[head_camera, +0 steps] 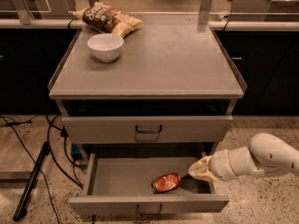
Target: Pick coke can from middle drawer and place on counter
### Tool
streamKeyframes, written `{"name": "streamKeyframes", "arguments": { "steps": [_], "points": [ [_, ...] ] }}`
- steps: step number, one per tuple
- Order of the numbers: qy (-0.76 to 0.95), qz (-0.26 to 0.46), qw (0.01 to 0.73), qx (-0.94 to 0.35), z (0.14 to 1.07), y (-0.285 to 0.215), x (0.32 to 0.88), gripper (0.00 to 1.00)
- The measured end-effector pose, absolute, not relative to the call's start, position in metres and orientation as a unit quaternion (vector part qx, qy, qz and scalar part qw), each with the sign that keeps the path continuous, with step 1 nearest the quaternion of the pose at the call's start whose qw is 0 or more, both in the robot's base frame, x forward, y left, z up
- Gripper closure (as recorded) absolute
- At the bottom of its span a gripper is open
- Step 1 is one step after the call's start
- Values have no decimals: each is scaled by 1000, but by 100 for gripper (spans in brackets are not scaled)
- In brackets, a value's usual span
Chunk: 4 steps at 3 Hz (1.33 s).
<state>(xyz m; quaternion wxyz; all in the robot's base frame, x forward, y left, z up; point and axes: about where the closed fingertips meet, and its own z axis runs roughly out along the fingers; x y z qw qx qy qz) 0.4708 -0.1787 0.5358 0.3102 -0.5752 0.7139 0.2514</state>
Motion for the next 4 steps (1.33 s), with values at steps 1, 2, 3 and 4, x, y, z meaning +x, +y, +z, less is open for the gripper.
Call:
{"name": "streamKeyframes", "arguments": {
  "steps": [1, 2, 3, 4],
  "points": [
    [714, 251, 310, -575, 536, -179, 471, 86],
    [714, 251, 310, -575, 536, -179, 471, 68],
    [715, 235, 317, -577, 524, -177, 476, 43],
    [710, 216, 321, -588, 504, -169, 483, 14]
  ]
}}
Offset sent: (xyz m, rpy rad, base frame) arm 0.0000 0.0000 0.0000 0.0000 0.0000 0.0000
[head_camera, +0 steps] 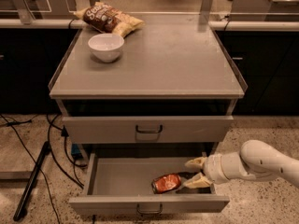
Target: Pick coke can from middle drawer and place on counter
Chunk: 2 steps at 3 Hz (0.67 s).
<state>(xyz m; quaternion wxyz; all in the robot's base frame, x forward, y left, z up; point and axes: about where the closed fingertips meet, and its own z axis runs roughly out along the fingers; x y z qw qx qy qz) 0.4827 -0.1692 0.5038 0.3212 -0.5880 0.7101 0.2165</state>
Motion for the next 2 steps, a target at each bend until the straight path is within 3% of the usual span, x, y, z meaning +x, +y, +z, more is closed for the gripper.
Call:
{"name": "streamKeyframes", "arguments": {
  "steps": [1, 2],
  "points": [
    [707, 210, 321, -594, 489, -164, 487, 0],
    [708, 199, 321, -597, 473, -160, 495, 6]
  ]
}}
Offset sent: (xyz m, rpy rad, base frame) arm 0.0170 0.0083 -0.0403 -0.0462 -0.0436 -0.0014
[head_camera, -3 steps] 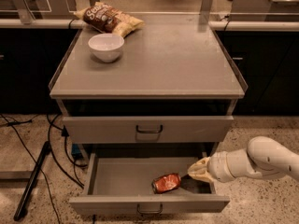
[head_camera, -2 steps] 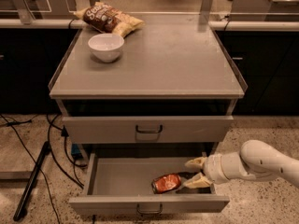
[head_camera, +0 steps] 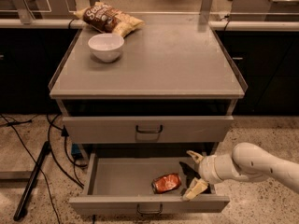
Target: Pick coke can from middle drawer and place on counter
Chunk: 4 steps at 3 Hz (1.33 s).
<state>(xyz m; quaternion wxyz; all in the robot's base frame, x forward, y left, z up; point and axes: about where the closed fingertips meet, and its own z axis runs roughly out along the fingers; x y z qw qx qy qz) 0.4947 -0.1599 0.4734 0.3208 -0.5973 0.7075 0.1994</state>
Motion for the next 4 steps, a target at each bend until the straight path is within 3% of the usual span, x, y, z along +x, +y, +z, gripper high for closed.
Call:
{"name": "streamKeyframes", "arguments": {
  "steps": [1, 3, 4],
  "points": [
    [709, 194, 319, -598, 465, -158, 501, 0],
    [714, 179, 311, -601, 457, -158, 519, 41],
    [717, 174, 305, -602, 450, -161, 521, 48]
  ]
}}
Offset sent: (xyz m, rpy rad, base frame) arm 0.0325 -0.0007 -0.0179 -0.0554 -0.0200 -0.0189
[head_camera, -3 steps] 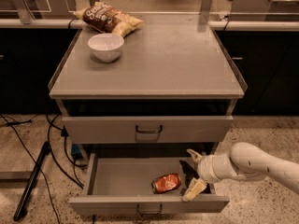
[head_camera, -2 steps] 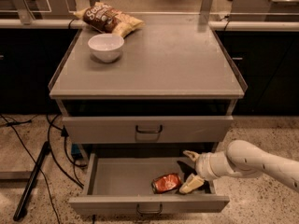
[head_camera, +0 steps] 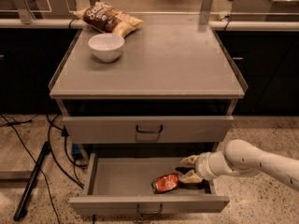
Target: Pick coke can from middle drawer and place on counter
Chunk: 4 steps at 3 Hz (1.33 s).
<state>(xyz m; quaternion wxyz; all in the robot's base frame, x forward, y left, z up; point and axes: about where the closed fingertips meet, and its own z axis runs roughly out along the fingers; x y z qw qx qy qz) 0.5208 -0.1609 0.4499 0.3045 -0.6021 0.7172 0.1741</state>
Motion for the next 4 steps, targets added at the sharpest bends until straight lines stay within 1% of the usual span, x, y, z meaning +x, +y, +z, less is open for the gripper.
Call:
{"name": "streamKeyframes", "arguments": {
  "steps": [1, 3, 4],
  "points": [
    [720, 177, 298, -601, 440, -163, 518, 43],
    [725, 189, 287, -597, 416, -161, 511, 37],
    [717, 203, 294, -598, 394, -148, 510, 33]
  ]
}}
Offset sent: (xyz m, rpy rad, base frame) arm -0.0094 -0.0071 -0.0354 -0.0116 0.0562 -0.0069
